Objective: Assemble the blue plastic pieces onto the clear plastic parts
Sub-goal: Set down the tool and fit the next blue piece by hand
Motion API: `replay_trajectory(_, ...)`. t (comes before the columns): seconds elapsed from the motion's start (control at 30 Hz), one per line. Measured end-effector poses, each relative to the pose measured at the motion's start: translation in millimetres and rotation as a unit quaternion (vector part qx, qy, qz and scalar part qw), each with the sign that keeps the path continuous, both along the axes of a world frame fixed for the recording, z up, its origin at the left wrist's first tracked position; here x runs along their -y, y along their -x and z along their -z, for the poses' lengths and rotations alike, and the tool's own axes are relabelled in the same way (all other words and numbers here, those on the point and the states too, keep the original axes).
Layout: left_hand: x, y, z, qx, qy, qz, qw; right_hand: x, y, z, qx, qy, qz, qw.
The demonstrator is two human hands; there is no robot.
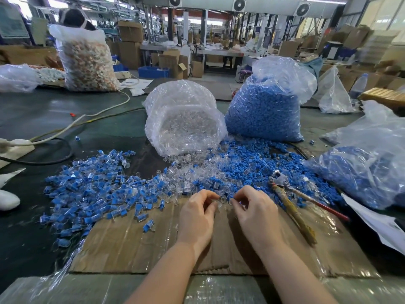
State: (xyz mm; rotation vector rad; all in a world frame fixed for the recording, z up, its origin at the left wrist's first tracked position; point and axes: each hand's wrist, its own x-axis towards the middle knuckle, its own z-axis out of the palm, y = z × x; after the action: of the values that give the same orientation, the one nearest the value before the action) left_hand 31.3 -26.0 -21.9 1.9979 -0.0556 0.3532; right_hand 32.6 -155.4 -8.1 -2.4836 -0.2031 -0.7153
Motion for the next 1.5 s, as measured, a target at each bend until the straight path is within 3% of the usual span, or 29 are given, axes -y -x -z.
replay_trajectory(0.5, -1, 4, -4, -0.012, 0.034, 0.019, 0.999, -3, 13, 9, 0.013, -0.048, -0.053, 0.997)
replay_trajectory(0.87, -3, 4, 0, -0.027, 0.008, 0.064, 0.998, -4, 15, 10, 0.037, 0.007, -0.061, 0.997)
replay_trajectory(1.13, -3, 4, -3, -0.030, 0.049, 0.061, 0.996, -4, 13, 11, 0.038, -0.026, -0.073, 0.996)
replay_trajectory(1.5, -3, 3, 0, -0.022, 0.035, 0.063, 0.997, -2, 11, 12, 0.040, -0.011, -0.094, 0.995)
